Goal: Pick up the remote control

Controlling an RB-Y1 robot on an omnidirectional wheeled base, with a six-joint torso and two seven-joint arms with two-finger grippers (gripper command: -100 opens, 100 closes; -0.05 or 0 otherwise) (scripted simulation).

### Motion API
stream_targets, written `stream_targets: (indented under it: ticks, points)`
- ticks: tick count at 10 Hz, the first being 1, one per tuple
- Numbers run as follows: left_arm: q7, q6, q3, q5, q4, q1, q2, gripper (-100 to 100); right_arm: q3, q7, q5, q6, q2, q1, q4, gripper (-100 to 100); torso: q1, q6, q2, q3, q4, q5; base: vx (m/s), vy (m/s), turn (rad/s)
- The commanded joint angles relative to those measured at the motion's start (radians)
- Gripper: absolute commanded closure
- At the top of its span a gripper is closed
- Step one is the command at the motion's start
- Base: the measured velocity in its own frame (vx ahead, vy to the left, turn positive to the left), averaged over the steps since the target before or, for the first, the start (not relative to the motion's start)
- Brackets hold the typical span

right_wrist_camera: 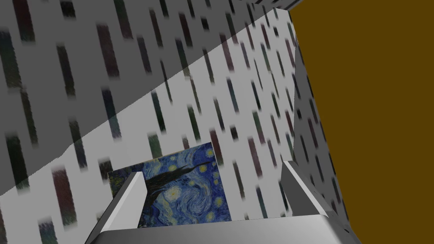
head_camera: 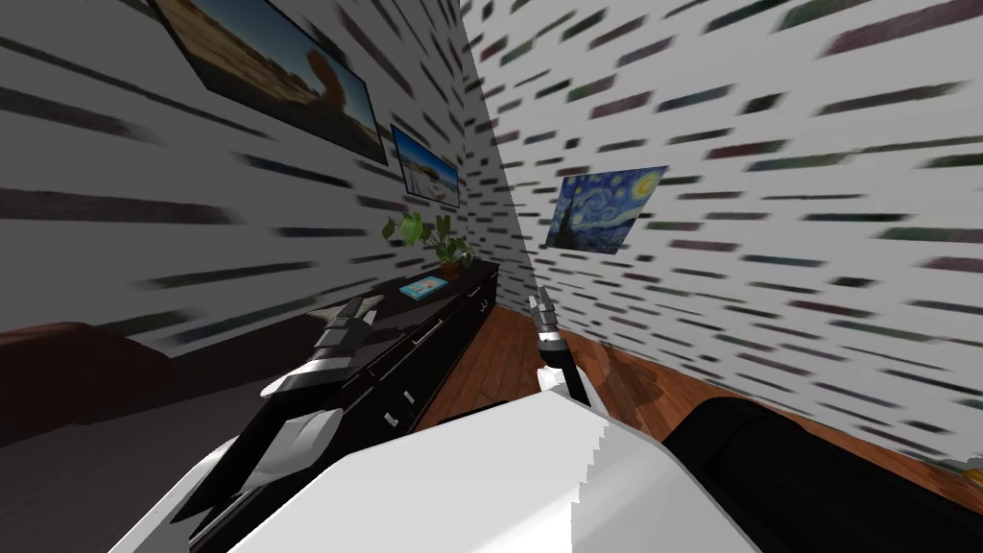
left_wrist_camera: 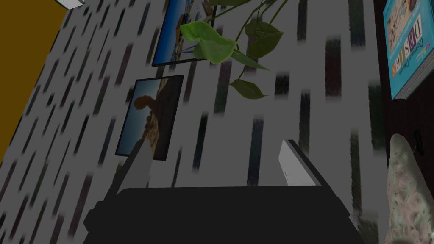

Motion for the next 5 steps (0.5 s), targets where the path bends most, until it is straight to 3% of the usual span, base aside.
stream_targets:
  ticks: [1,2,3,4,5]
  points:
    - [0.001,0.048,0.009,0.017,0.013,-0.012,0.022,-100,0.000,0.000,0.000,0.000,0.000,0.000,0.000,0,0.000,0.000,0.000,0.000,0.000,0.000,0.013,-0.063,-0.061]
    - [0.003,0.075,0.021,0.049,0.043,-0.028,0.061,-100,0.000,0.000,0.000,0.000,0.000,0.000,0.000,0,0.001,-0.001,0.000,0.000,0.000,0.000,0.016,-0.079,-0.111]
    - [0.003,0.105,0.021,0.049,0.043,-0.028,0.061,-100,0.000,0.000,0.000,0.000,0.000,0.000,0.000,0,0.000,0.000,0.000,0.000,0.000,0.000,0.014,-0.070,-0.067]
    - [0.005,0.136,0.034,0.083,0.074,-0.044,0.101,-100,0.000,0.000,0.000,0.000,0.000,0.000,0.000,0,0.001,-0.001,0.000,0.000,0.000,0.000,0.035,-0.087,-0.122]
    - [0.005,0.154,0.034,0.083,0.074,-0.044,0.101,-100,0.000,0.000,0.000,0.000,0.000,0.000,0.000,0,0.000,0.000,-0.001,0.000,0.000,0.000,0.036,-0.072,-0.071]
